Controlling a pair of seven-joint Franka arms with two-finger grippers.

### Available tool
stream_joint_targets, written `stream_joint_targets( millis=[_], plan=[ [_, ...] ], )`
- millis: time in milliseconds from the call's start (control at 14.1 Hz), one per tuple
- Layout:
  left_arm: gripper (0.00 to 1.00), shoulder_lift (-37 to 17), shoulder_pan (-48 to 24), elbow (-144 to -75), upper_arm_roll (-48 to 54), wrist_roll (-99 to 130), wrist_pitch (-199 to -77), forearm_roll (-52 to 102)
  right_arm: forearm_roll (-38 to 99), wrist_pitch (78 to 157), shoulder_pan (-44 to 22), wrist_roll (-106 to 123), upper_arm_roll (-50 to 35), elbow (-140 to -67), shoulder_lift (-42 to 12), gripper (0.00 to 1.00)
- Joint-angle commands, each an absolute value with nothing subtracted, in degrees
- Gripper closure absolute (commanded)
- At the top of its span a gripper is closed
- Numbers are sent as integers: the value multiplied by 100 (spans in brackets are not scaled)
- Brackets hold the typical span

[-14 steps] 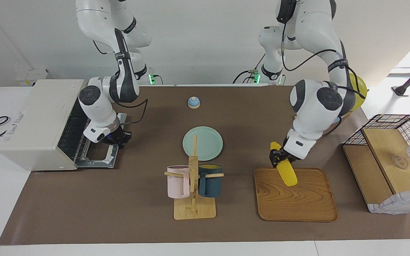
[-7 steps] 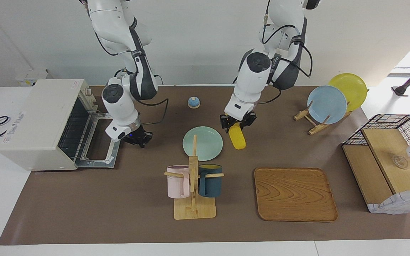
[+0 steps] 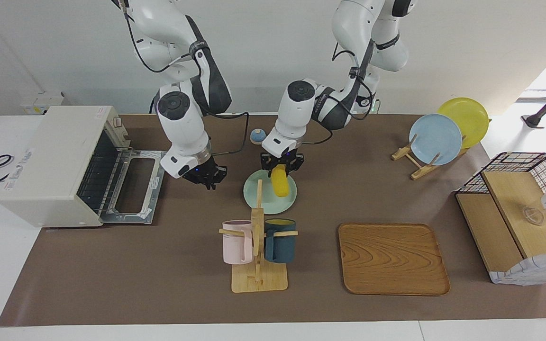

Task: Put corn in oven
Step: 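Carry the corn over the plate while the right gripper grasps it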

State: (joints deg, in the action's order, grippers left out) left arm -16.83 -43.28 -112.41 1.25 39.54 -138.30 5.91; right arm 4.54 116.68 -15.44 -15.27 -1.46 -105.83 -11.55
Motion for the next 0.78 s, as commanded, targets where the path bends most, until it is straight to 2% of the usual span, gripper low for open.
stream_joint_targets(
  millis=[0, 142, 213, 285, 498, 569, 711],
  plan=[
    [100, -1872, -4553, -11276, 9, 4104, -14264, 668, 492, 11075, -1529, -1617, -141, -9765, -1538, 71],
    [97, -1872, -4535, -11276, 9, 4078, -14230, 677, 492, 11048, -1529, -1617, -141, -9765, -1538, 65],
    [20, -1872, -4526, -11276, 9, 4043, -14186, 668, 492, 11065, -1529, -1617, -149, -9773, -1538, 57],
    [0, -1846, -4544, -11276, -17, 4043, -14090, 668, 492, 11074, -1529, -1617, -141, -9782, -1538, 51],
    [0, -1312, -4116, -11233, -9, 3624, -13248, 668, 501, 11127, -1529, -1617, -149, -9808, -1538, 52],
    [0, -1066, -3922, -11215, -9, 3386, -12871, 668, 510, 11136, -1538, -1626, -149, -9800, -1538, 60],
    [0, -652, -3465, -11197, -9, 3104, -12342, 668, 510, 11363, -1887, -1975, -158, -9791, -1547, 62]
  ],
)
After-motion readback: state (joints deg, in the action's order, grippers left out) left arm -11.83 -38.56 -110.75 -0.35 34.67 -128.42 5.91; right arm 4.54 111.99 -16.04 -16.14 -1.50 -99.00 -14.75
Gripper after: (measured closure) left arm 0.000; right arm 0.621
